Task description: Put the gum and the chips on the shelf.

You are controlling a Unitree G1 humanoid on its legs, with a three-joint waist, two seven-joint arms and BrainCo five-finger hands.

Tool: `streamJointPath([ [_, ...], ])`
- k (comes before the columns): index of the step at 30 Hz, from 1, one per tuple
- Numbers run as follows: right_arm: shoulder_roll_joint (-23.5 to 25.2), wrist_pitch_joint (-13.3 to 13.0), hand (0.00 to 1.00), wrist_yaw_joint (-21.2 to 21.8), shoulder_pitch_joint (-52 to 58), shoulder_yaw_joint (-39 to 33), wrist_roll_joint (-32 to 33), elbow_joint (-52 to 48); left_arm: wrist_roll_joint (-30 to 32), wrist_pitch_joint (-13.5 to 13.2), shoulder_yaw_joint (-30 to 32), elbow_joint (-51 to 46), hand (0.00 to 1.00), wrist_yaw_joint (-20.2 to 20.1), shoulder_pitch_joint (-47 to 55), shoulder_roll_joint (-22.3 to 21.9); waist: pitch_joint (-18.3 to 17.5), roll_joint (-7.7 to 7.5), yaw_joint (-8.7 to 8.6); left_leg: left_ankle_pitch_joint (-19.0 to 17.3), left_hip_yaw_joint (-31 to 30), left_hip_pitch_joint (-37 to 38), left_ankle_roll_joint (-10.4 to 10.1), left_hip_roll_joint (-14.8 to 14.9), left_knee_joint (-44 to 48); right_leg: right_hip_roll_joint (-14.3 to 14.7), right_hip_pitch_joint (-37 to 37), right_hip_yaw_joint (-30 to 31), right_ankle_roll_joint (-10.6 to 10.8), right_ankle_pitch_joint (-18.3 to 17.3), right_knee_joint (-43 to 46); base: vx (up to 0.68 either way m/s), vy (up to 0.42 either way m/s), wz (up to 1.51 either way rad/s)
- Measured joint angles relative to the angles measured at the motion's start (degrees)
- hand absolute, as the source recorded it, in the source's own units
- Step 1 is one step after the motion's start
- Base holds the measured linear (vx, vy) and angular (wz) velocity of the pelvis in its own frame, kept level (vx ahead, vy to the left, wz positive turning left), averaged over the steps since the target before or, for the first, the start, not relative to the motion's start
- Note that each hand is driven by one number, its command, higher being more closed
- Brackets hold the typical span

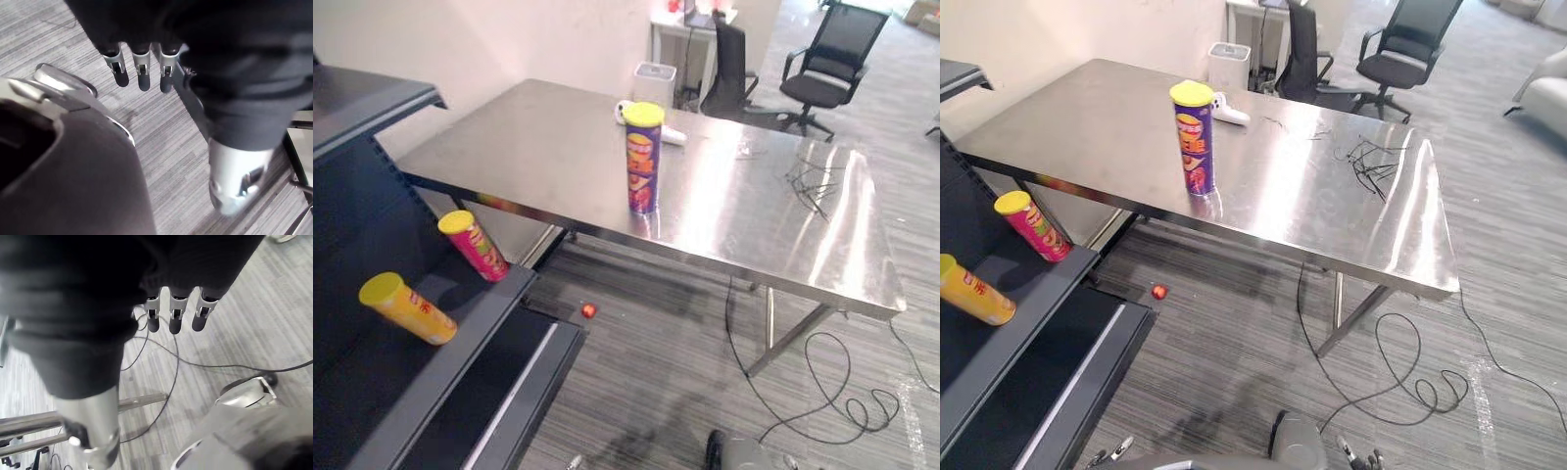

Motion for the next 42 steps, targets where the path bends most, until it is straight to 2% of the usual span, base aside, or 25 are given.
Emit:
streamJointPath([
  [2,-0.48,0.08,0.0,-0.01,-1.25,-0.07,-0.03,-0.1,-0.02,-0.11,-0.07,0.06,0.0,0.06,0.01,-0.24,-0.47,-0.13,0.17,6.22,-2.01,-1.5,0.82,0.43,0.14,-0.02,1.74,-1.92,-0.9,-0.52,-1.11,0.2,-0.363,0.46],
  [3,-0.55,0.09,0.0,-0.01,-1.52,-0.15,-0.03,-0.11,-0.04,-0.08,-0.11,0.17,0.0,0.11,0.06,-0.23,-0.56,-0.28,0.15,7.37,-2.47,-1.89,0.82,0.62,0.17,0.03,2.2,-2.48,-1.05,-0.61,-1.67,0.13,-0.276,0.47],
  [5,-0.82,0.07,0.0,0.07,-2.83,-1.13,0.09,-0.22,-0.05,-0.9,-0.32,0.17,0.0,0.3,0.16,-0.53,-0.97,0.35,0.41,10.81,-2.52,-1.93,0.55,0.76,-0.86,0.06,3.9,-3.37,-1.18,-0.66,-3.14,0.08,-0.204,0.35],
  [7,-1.06,0.04,0.0,0.25,-3.48,-1.13,0.17,-0.22,-0.05,-1.53,-0.96,0.18,0.0,0.33,0.33,-0.61,-1.02,0.41,0.53,11.52,-2.5,-1.94,0.54,0.65,-2.0,0.03,4.04,-3.78,-1.19,-0.66,-3.78,-0.02,-0.102,0.18],
  [12,-0.5,0.67,0.0,0.39,-3.3,-1.08,-0.04,0.92,-0.04,-1.76,-2.36,0.67,0.0,0.17,0.39,0.33,-1.75,-0.55,0.32,10.74,-2.34,-3.0,0.01,-0.7,-4.67,-0.69,2.48,-3.49,-0.7,-0.37,-5.79,-0.14,0.0,0.09],
  [14,-0.79,0.72,0.0,0.35,-3.3,-1.08,-0.22,0.93,-0.03,-1.79,-2.38,1.19,0.0,0.46,0.44,0.34,-1.91,-0.34,-0.19,8.67,-2.29,-3.82,0.24,-0.66,-5.29,-0.8,1.12,-3.56,0.32,-0.01,-5.51,-0.17,0.098,0.09],
  [16,-1.16,0.72,0.0,0.29,-2.64,-1.19,-0.96,1.04,-0.03,-1.91,-2.5,1.27,0.0,1.17,0.37,0.12,-2.2,0.6,-0.34,4.43,-2.19,-4.32,0.18,-0.55,-6.14,-1.25,-0.77,-3.63,0.66,0.16,-3.29,-0.2,0.156,0.17],
  [17,-1.35,0.74,0.0,0.27,-2.3,-1.2,-1.54,1.14,-0.22,-2.07,-2.4,1.21,0.0,1.28,0.34,0.09,-2.26,0.66,-0.17,1.73,-2.29,-5.11,-1.03,-0.51,-5.89,-1.71,-2.03,-3.52,0.67,0.15,-1.66,-0.19,0.163,0.07],
  [21,-0.33,0.9,0.0,0.33,-1.75,-1.0,-2.3,1.42,-0.77,-2.23,-2.17,1.14,0.0,1.61,0.43,1.26,-2.37,-0.85,-0.27,0.47,-1.99,-6.63,0.61,-2.05,-2.7,-2.48,-3.11,-0.79,0.98,0.35,-0.25,-0.09,0.058,-0.01],
  [24,-0.55,1.1,0.0,0.12,-1.07,-1.0,-2.3,0.96,-2.73,-2.16,-0.92,1.08,0.0,1.72,0.34,0.24,-2.43,0.08,-0.39,-0.76,-1.69,-6.98,3.13,-1.38,-1.1,-1.44,-3.31,-0.43,0.09,-0.22,-0.06,-0.02,-0.024,-0.11],
  [25,-0.63,1.15,0.0,0.0,-0.83,-1.02,-2.29,0.42,-3.34,-2.2,0.42,1.14,0.0,1.6,0.82,-0.23,-2.44,0.41,-0.27,-0.94,-1.65,-8.16,5.83,-1.12,2.57,-1.02,-3.67,-0.33,-0.33,-0.62,0.14,0.02,-0.069,-0.13],
  [26,-0.67,1.2,0.0,-0.05,-0.86,-1.08,-2.29,0.13,-4.39,-2.19,1.29,1.04,0.0,1.5,0.64,-0.2,-2.51,-0.01,-0.38,1.01,-1.67,-12.65,9.03,-0.79,10.75,-1.19,-3.63,-0.32,-0.44,-0.73,-0.07,0.01,-0.085,-0.09],
  [27,-0.66,1.2,0.0,-0.07,-0.81,-1.12,-2.29,0.04,-4.75,-2.15,1.24,0.74,0.0,1.54,0.17,-0.39,-2.43,0.17,-0.53,2.66,-1.69,-15.03,9.9,-0.55,14.73,-1.28,-3.26,-0.35,-0.45,-0.7,-0.43,0.02,-0.105,0.09],
  [28,-0.33,1.21,0.0,-0.46,-0.69,-1.4,-2.27,-0.27,-4.78,-2.19,1.22,0.1,0.0,1.73,0.18,-1.4,-1.69,0.71,-0.37,5.98,-2.03,-17.38,9.36,-0.14,19.84,-1.63,-1.53,-0.6,-0.45,-0.71,-1.55,0.05,-0.063,0.24],
  [29,-0.51,1.22,0.0,-1.06,-0.38,-1.82,-2.23,-0.53,-4.62,-2.35,1.19,-0.03,0.0,1.76,0.15,-1.51,-1.25,0.93,-0.32,7.1,-1.77,-18.09,8.07,0.01,21.96,-2.1,0.15,-0.81,-0.45,-0.71,-2.69,0.07,-0.031,0.27],
  [30,-0.67,1.26,0.0,-1.17,-0.28,-1.84,-2.21,-0.57,-4.6,-2.5,1.14,-0.04,0.0,1.77,0.19,-1.86,-1.21,1.35,-0.21,6.77,-1.28,-18.08,7.55,-0.04,22.04,-2.25,0.88,-0.82,-0.44,-0.71,-3.2,0.08,0.032,0.24],
  [32,-0.77,1.4,0.0,-1.59,-0.48,-1.81,-2.19,-1.67,-4.24,-2.78,0.88,-0.46,0.0,1.93,0.48,-2.27,-1.1,1.73,-0.14,5.21,2.86,-18.09,5.58,-0.9,17.63,-2.75,2.9,-0.63,0.48,-0.18,-5.56,0.06,0.069,0.12],
  [33,-0.76,1.42,0.0,-1.63,-0.7,-1.77,-2.14,-1.84,-4.17,-2.81,0.73,-0.66,0.0,2.05,0.54,-2.26,-1.1,1.73,-0.11,5.21,3.31,-17.99,5.56,-1.32,15.46,-2.74,3.07,-0.61,0.84,0.03,-6.17,0.02,0.11,-0.09],
  [34,-0.8,1.44,0.0,-1.62,-1.05,-1.64,-1.97,-2.53,-3.95,-2.94,0.44,-1.15,0.0,2.42,0.57,-2.47,-1.16,2.04,0.24,5.1,3.85,-17.29,5.86,-2.13,9.09,-2.24,3.03,-0.22,1.44,0.39,-6.94,0.0,0.163,-0.35],
  [35,-1.33,1.66,0.0,-1.63,-1.74,-1.62,-1.6,-3.12,-3.28,-3.15,0.37,-1.2,0.0,2.91,0.43,-3.39,-1.12,4.17,1.17,3.94,4.12,-16.65,3.73,-1.98,5.34,-0.75,2.88,0.91,2.1,1.17,-6.93,0.04,0.188,-0.43],
  [36,-1.0,2.03,0.0,-1.6,-1.76,-1.55,-1.13,-3.79,-2.5,-3.58,0.33,-1.33,0.0,3.17,0.31,-3.09,-1.04,3.66,1.36,3.85,4.5,-16.57,3.98,-2.41,5.03,-0.98,2.3,1.7,1.68,0.84,-5.15,0.07,0.183,-0.26],
  [38,0.02,2.41,0.0,-1.31,-1.35,-1.81,-0.37,-3.69,-2.3,-4.14,0.56,-1.7,0.0,3.89,0.28,-2.16,-0.19,0.91,1.38,3.71,5.13,-14.49,3.92,-4.86,3.9,-2.37,3.46,4.34,1.92,-0.45,-4.55,0.14,0.125,-0.05],
  [42,0.5,2.31,0.0,-1.11,-1.41,-3.93,0.36,-2.99,-1.94,-4.16,-0.81,-0.67,0.0,3.89,-0.19,-2.05,-0.78,1.07,1.3,3.97,7.07,-11.55,4.13,-7.64,0.27,-2.92,5.15,7.02,3.59,0.66,-8.61,0.14,0.129,-0.28],
])
